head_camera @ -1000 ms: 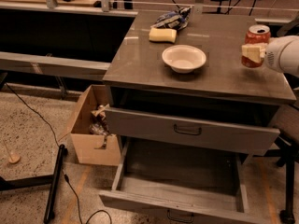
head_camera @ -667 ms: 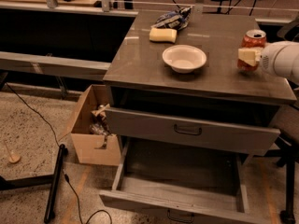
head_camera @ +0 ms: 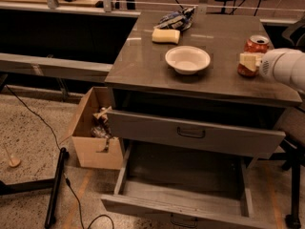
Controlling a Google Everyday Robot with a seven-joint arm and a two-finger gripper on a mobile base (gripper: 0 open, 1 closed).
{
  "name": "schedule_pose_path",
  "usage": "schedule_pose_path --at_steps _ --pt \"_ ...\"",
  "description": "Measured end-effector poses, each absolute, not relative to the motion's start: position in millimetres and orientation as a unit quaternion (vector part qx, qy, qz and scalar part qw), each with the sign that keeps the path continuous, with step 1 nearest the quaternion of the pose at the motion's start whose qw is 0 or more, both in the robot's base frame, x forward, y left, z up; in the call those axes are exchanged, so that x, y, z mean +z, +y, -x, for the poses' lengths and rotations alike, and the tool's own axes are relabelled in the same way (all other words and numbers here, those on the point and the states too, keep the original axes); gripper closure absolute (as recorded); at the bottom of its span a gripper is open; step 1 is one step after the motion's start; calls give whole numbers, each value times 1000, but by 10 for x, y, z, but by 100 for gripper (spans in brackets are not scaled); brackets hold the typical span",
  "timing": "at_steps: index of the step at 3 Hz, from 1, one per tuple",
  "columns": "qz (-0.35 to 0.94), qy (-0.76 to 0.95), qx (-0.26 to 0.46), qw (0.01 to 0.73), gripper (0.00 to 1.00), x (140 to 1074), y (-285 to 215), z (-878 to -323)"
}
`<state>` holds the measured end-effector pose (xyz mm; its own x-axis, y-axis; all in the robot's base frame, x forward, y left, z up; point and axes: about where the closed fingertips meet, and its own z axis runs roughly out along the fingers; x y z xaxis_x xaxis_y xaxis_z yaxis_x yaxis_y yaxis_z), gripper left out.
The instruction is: Pick coke can from paper bowl and place on counter
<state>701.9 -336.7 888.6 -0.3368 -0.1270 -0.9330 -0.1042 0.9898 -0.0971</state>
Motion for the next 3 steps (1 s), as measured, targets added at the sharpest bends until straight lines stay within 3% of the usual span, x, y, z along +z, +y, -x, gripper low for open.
schedule_pose_path --at_steps 1,2,3 --pt "61 820 -7 569 10 8880 -3384 -6988" --pt "54 824 -12 564 0 8949 -3451 -6850" --pt "43 830 -24 555 0 9064 -3592 -6578"
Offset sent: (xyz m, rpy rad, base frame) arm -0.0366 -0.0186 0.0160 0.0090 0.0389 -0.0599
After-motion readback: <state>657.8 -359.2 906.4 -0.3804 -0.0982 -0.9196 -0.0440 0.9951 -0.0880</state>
